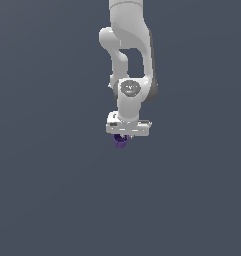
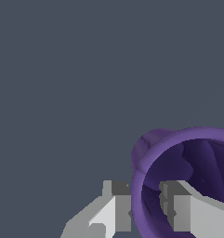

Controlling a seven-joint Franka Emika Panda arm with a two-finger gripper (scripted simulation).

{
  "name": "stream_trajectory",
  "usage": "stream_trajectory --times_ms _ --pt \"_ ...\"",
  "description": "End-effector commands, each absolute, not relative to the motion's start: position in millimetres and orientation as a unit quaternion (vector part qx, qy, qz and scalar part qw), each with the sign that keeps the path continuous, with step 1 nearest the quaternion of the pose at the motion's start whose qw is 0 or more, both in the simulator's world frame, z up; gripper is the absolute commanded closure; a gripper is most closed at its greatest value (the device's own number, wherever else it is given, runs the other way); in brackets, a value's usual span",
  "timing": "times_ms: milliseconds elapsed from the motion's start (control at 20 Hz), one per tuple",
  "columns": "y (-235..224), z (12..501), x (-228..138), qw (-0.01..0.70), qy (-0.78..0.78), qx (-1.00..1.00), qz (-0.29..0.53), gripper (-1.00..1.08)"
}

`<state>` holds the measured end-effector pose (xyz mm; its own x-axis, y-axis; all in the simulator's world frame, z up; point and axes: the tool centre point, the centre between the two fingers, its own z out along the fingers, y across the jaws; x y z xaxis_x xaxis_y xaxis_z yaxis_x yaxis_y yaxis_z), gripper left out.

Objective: Pick up the object and move it to a goal position.

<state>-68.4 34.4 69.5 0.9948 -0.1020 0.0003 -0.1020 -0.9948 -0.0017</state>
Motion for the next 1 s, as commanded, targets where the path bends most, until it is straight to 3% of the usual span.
stream_trajectory --times_ms 0,550,950 --pt "35 69 -69 0.001 0.051 -0.999 0.000 1.08" --pt "32 73 -65 0.001 0.051 -0.999 -0.001 1.08" --pt "9 96 -42 0.001 0.051 -0.999 -0.001 1.08"
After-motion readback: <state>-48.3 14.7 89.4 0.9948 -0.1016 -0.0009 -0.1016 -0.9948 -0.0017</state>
